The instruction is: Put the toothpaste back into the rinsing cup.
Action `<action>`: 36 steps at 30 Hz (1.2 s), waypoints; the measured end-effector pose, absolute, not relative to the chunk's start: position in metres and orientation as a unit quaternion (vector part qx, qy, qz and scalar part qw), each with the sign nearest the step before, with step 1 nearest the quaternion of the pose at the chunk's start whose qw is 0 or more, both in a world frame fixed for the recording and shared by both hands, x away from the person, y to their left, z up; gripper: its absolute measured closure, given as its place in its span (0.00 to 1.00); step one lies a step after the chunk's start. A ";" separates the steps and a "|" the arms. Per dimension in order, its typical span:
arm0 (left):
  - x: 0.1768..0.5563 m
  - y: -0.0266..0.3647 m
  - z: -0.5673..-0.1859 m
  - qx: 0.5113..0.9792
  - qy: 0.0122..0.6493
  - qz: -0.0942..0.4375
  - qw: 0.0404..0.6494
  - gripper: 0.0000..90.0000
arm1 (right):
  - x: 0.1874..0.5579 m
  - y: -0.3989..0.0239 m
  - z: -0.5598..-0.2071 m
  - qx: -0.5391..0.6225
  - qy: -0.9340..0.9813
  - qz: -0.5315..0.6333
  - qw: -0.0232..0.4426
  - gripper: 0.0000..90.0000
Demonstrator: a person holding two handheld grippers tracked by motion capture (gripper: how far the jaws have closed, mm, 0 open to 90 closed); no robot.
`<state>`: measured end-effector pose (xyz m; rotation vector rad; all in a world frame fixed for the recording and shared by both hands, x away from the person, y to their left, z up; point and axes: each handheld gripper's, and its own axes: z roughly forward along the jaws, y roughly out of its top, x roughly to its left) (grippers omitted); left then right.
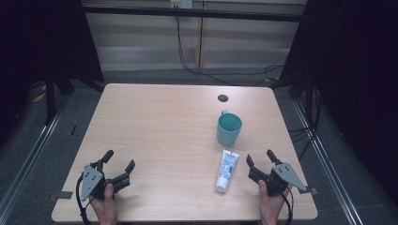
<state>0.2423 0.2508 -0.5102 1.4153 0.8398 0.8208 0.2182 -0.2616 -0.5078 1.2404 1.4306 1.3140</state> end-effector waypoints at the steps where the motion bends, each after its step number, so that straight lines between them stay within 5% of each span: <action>1: 0.242 0.251 -0.510 0.612 0.363 0.355 0.607 0.18 | 0.218 -0.262 -0.508 0.495 0.567 0.519 0.405 0.21; 26: 0.243 0.251 -0.510 0.611 0.365 0.352 0.608 0.18 | 0.226 -0.262 -0.504 0.524 0.576 0.506 0.371 0.16; 36: 0.243 0.251 -0.510 0.613 0.363 0.354 0.606 0.18 | 0.228 -0.253 -0.484 0.518 0.609 0.500 0.333 0.27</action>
